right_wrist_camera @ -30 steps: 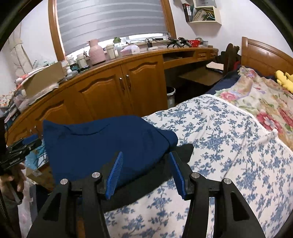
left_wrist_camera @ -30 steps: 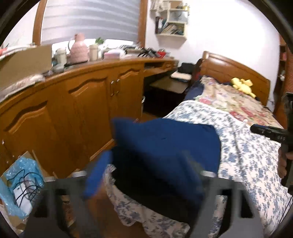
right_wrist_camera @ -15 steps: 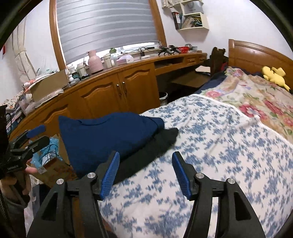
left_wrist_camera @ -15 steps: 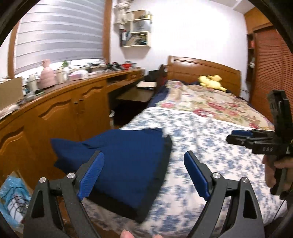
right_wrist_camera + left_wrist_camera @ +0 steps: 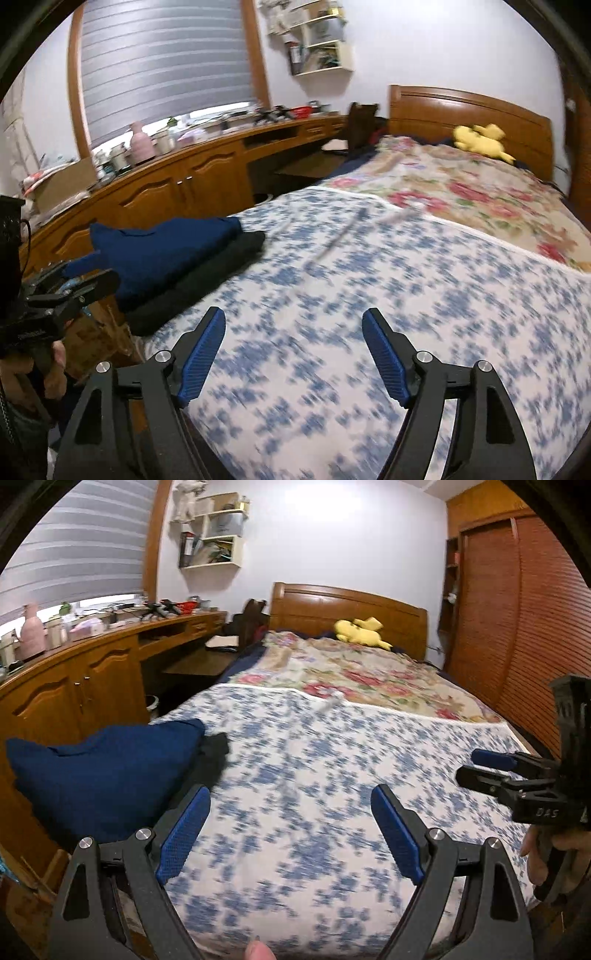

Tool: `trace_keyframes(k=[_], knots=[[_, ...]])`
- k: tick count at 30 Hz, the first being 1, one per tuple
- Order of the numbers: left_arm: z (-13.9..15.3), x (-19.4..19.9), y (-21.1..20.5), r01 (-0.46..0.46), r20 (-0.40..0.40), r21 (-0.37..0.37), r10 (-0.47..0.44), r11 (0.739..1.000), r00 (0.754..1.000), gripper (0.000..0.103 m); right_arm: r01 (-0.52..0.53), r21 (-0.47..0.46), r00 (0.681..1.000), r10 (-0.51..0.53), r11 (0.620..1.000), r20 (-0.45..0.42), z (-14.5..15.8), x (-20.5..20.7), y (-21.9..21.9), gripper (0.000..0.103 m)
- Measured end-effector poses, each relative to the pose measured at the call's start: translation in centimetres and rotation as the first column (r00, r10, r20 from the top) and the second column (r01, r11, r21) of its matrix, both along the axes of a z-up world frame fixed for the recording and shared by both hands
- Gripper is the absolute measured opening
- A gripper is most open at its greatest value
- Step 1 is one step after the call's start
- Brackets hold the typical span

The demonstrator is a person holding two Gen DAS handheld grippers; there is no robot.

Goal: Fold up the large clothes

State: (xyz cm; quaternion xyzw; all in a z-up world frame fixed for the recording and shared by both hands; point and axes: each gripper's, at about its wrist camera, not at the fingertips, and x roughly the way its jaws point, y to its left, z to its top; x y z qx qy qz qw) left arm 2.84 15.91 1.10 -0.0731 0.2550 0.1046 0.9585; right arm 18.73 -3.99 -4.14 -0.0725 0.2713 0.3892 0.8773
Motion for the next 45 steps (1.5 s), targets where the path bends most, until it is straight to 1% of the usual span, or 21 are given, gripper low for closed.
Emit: trace_keyframes(k=[6, 10, 14, 17, 20, 24, 27, 31, 36, 38, 45], knots=[[-1.6, 1.4, -5.3, 0.077, -0.044, 0.003, -0.077, 0.997, 0.996, 0.089, 0.126, 0.017, 0.992, -0.126, 0.992, 0.017, -0.3, -2.6, -5.7, 0.080], [-2.9, 2.0, -8.7, 0.126, -0.076, -0.006, -0.126, 0.992, 0.989, 0.089, 0.201, 0.017, 0.979, -0.201, 0.979, 0.017, -1.0, -4.3, -9.4, 0.080], [-3.5, 2.2, -12.0, 0.181, -0.101, -0.019, -0.182, 0.983, 0.978, 0.089, 0.268, 0.028, 0.963, -0.268, 0.963, 0.009, -1.4, -6.7, -12.9, 0.080], [-3.3, 2.0, -14.5, 0.222, -0.102, -0.020, -0.223, 0.975, 0.970, 0.089, 0.325, 0.040, 0.945, -0.326, 0.945, 0.012, -0.8, -8.2, -14.8, 0.080], [-2.0, 1.2, -17.1, 0.263, -0.071, -0.004, -0.262, 0.965, 0.962, 0.089, 0.363, 0.059, 0.931, -0.365, 0.930, 0.021, 0.1, -10.4, -16.8, 0.080], [-0.2, 0.0, -19.4, 0.295, -0.028, 0.002, -0.294, 0.956, 0.955, 0.089, 0.410, 0.079, 0.906, -0.416, 0.909, 0.075, 1.7, -14.0, -19.3, 0.080], [1.3, -1.1, -20.4, 0.304, 0.004, 0.017, -0.305, 0.952, 0.952, 0.089, 0.438, 0.098, 0.889, -0.446, 0.894, 0.104, 2.8, -16.8, -20.6, 0.080], [3.0, -2.4, -21.3, 0.306, 0.039, 0.041, -0.308, 0.951, 0.951, 0.089, 0.455, 0.127, 0.872, -0.470, 0.881, 0.137, 3.8, -19.6, -21.1, 0.080], [3.8, -3.5, -21.2, 0.296, 0.055, 0.055, -0.299, 0.954, 0.953, 0.089, 0.452, 0.149, 0.868, -0.472, 0.880, 0.152, 3.9, -21.6, -21.6, 0.080], [4.0, -3.8, -21.2, 0.288, 0.059, 0.065, -0.292, 0.955, 0.955, 0.089, 0.448, 0.150, 0.868, -0.469, 0.881, 0.161, 3.7, -21.8, -21.4, 0.080], [4.2, -4.5, -20.8, 0.275, 0.068, 0.068, -0.279, 0.959, 0.958, 0.089, 0.438, 0.158, 0.869, -0.462, 0.885, 0.176, 2.5, -20.3, -20.2, 0.080]])
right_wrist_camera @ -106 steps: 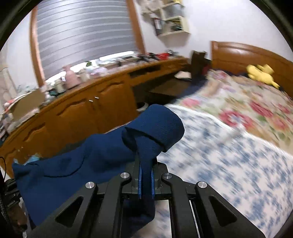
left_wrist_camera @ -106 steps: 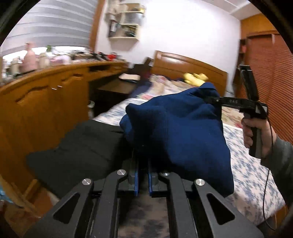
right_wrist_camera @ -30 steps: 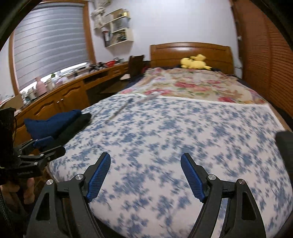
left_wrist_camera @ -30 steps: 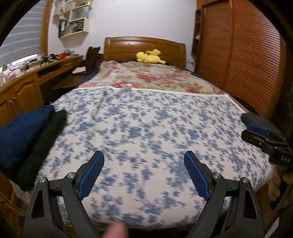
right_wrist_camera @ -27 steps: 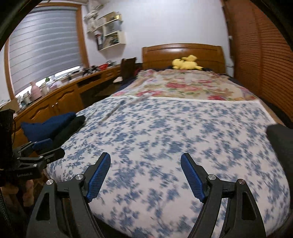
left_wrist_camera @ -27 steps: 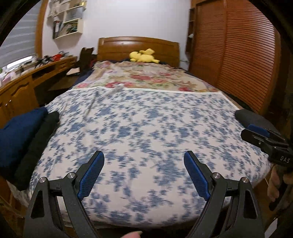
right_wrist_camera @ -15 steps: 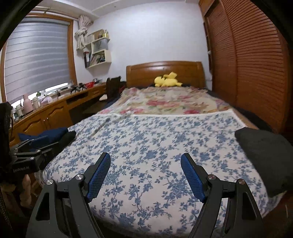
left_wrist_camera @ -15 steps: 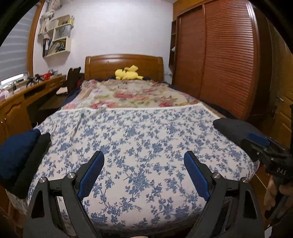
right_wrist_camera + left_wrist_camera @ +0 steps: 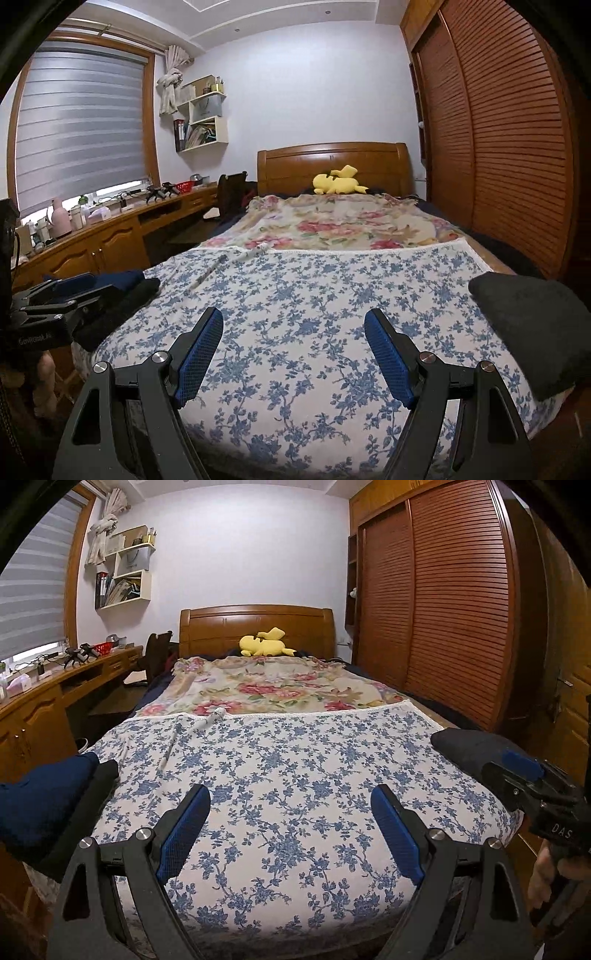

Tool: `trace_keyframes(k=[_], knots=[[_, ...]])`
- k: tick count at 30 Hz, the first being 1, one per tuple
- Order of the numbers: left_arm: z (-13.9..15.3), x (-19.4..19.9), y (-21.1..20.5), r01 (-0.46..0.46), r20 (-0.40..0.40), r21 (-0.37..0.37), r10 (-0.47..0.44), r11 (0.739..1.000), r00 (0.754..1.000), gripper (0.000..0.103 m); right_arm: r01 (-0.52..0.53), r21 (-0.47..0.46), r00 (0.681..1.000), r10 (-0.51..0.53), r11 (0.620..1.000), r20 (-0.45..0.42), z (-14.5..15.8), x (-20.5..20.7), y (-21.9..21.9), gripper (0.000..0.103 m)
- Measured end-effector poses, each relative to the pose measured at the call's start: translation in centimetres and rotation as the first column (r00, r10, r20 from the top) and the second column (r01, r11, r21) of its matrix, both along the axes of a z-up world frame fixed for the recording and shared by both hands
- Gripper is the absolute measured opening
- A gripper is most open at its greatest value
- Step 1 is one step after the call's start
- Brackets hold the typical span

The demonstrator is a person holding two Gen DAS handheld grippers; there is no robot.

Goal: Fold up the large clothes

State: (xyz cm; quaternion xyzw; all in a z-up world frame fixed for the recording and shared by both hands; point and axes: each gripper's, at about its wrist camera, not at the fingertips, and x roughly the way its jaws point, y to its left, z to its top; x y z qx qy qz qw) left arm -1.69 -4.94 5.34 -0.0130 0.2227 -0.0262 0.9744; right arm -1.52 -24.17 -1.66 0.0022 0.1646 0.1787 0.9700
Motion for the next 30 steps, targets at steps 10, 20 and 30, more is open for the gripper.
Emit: trace_keyframes(k=[10, 20, 30], knots=[[0.0, -0.1, 0.0, 0.000, 0.003, 0.001, 0.000, 1.000, 1.000, 0.089, 0.000, -0.002, 1.000, 0.000, 1.000, -0.002, -0.2, 0.6, -0.8, 0.080], [0.0, -0.2, -0.2, 0.001, 0.000, 0.001, -0.001, 1.000, 1.000, 0.089, -0.004, -0.004, 1.000, 0.004, 1.000, 0.001, 0.0, 0.6, -1.3, 0.080], [0.1, -0.1, -0.5, 0.003, 0.002, 0.003, -0.003, 1.000, 1.000, 0.089, -0.006, -0.003, 1.000, 0.006, 1.000, 0.002, 0.1, 0.6, -1.3, 0.080]])
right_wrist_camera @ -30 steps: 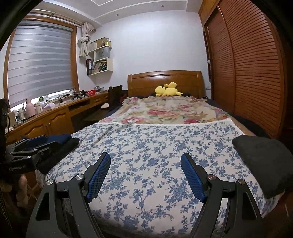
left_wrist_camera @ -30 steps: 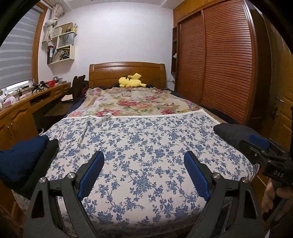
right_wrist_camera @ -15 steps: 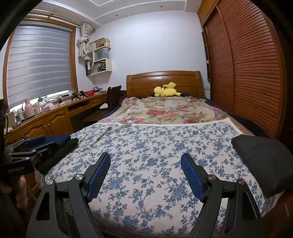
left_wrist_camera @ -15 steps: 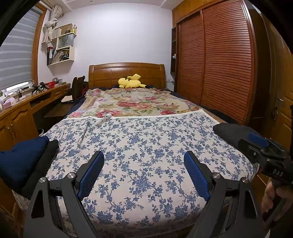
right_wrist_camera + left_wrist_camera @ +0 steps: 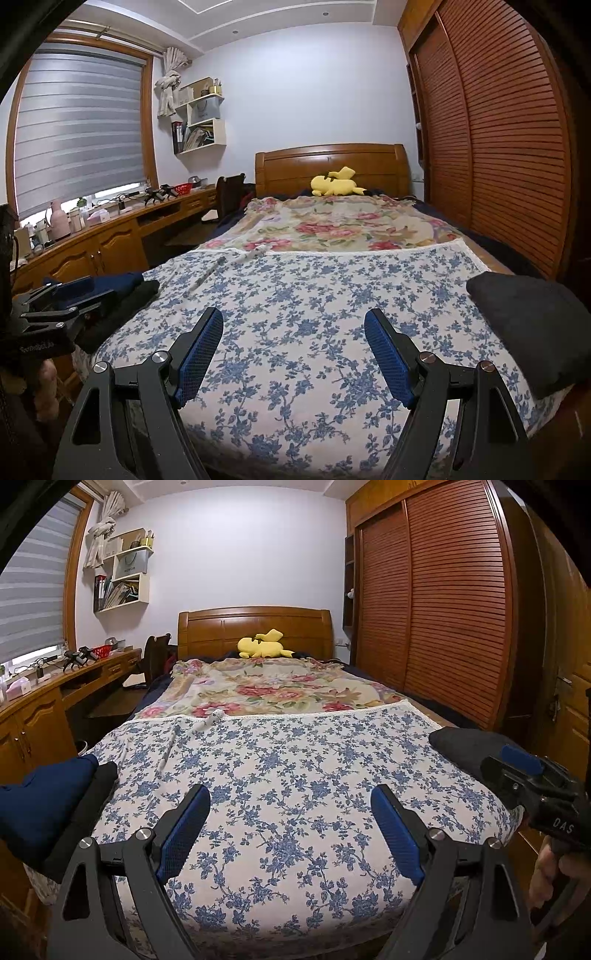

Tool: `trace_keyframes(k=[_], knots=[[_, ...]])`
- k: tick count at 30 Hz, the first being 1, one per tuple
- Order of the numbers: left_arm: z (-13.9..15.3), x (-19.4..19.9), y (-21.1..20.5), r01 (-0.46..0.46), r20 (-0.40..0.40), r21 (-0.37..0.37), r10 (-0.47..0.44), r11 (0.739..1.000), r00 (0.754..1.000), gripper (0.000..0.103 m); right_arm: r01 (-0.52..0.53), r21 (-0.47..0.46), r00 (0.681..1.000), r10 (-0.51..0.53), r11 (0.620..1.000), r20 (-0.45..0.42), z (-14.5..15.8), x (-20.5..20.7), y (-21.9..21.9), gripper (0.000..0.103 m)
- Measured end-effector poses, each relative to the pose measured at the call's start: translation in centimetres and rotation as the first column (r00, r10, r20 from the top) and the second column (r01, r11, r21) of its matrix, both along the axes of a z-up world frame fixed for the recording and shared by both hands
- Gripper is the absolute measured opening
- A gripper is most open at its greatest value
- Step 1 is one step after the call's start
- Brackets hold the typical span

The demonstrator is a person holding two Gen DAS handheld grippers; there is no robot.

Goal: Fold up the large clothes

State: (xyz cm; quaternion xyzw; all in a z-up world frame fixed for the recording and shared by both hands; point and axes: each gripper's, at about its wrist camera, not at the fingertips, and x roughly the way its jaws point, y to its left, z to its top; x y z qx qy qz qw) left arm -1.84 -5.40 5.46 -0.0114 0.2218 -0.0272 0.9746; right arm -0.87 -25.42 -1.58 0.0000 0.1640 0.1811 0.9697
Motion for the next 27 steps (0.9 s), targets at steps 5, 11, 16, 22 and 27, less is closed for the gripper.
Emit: trace_keyframes(k=[5, 11, 16, 22, 27], knots=[[-0.03, -0.04, 0.05, -0.002, 0.001, -0.001, 0.002, 1.000, 1.000, 0.089, 0.005, -0.002, 1.000, -0.005, 1.000, 0.007, 0.07, -0.01, -0.03, 0.080], [-0.04, -0.03, -0.01, -0.001, 0.001, 0.000, 0.001, 1.000, 1.000, 0.089, 0.001, -0.003, 1.000, -0.001, 1.000, 0.006, -0.01, -0.14, 0.01, 0.080], [0.28, -0.16, 0.08, -0.008, 0.013, -0.006, 0.008, 1.000, 1.000, 0.089, 0.000, -0.001, 1.000, 0.000, 1.000, 0.006, 0.04, -0.15, 0.00, 0.080], [0.55, -0.26, 0.18, -0.005, 0.018, -0.003, 0.005, 1.000, 1.000, 0.089, -0.003, 0.001, 1.000, 0.003, 1.000, 0.010, 0.10, -0.32, -0.04, 0.080], [0.47, -0.39, 0.07, -0.002, 0.020, -0.002, 0.002, 1.000, 1.000, 0.089, -0.001, 0.003, 1.000, 0.001, 1.000, 0.012, 0.12, -0.35, -0.03, 0.080]])
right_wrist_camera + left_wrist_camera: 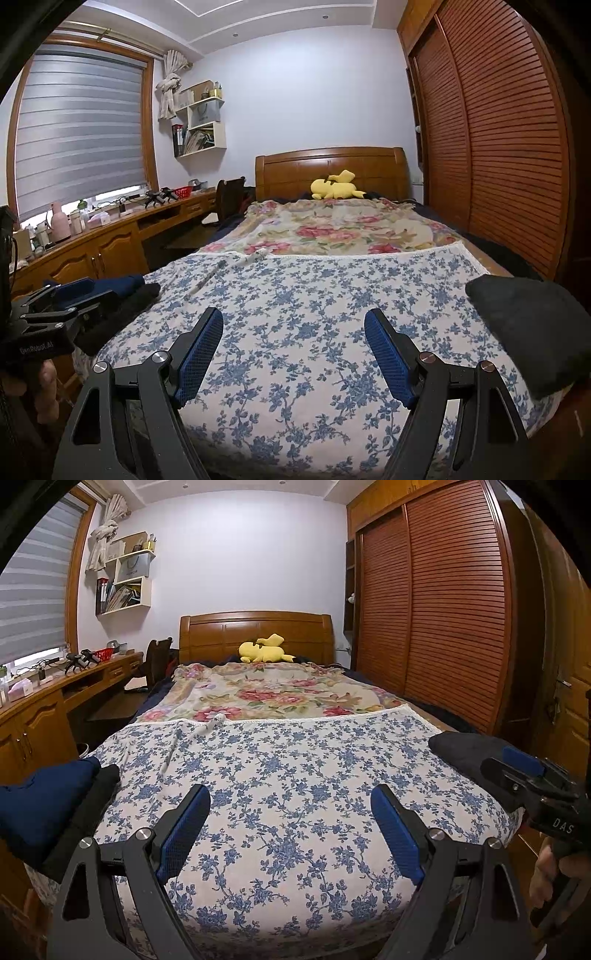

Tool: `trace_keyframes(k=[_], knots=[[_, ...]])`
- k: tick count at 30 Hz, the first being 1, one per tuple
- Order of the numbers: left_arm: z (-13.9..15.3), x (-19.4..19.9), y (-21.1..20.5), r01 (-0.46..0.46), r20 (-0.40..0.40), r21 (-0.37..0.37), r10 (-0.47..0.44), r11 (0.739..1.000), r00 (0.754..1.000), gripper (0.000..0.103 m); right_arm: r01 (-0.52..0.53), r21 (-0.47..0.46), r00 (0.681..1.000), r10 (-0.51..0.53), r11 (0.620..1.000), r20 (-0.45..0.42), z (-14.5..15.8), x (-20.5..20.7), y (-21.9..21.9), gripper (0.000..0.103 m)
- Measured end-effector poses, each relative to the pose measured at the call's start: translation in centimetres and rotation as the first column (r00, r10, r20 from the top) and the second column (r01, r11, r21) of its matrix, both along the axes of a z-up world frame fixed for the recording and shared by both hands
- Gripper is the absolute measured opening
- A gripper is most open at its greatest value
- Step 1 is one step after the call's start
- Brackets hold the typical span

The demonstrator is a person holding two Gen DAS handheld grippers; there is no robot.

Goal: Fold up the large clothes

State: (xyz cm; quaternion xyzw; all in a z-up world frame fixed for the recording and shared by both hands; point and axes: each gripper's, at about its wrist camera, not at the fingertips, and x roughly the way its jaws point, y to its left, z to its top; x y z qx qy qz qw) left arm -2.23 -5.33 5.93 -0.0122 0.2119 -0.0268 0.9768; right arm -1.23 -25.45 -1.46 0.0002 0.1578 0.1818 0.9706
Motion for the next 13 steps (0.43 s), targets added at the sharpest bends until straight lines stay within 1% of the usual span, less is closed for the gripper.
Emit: trace_keyframes(k=[13], knots=[[-0.06, -0.06, -0.04, -0.003, 0.003, 0.002, 0.003, 1.000, 1.000, 0.089, 0.001, 0.007, 1.000, -0.001, 1.000, -0.002, 0.09, 0.00, -0.05, 0.080]])
